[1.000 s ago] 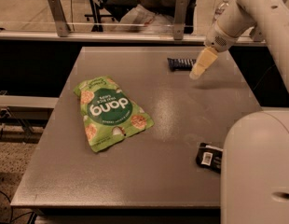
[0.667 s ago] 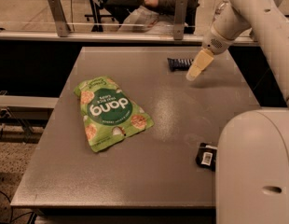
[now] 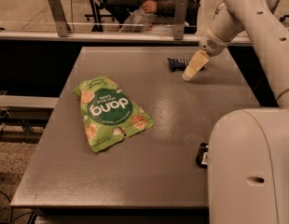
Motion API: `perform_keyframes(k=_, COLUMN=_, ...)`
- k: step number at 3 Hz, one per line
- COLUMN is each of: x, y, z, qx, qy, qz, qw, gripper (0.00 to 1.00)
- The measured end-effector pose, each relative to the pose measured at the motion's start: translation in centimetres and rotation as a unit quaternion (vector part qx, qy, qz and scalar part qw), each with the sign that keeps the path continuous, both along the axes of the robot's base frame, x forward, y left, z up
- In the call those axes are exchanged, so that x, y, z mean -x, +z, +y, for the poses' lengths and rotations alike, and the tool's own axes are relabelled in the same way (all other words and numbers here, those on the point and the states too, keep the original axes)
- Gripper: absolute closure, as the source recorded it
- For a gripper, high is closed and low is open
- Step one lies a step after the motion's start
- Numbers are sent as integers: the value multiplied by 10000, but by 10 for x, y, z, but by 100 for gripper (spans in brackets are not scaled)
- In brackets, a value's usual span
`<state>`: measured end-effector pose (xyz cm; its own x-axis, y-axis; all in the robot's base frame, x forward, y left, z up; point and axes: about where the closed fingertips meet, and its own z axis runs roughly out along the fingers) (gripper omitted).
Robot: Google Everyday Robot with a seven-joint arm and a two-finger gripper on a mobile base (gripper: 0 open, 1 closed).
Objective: Move rxbar blueberry near green rice chip bag
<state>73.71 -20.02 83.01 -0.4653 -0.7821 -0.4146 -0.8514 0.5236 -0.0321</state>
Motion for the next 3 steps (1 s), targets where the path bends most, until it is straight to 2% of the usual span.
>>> perform_keyframes(k=1, x=0, y=1, z=2, qx=-3, qy=5, qz=40, qw=10000, gripper=36)
perform_keyframes(k=3, x=2, y=15, z=14, qx=-101, qy=164, qz=-73, qw=9998, gripper=83)
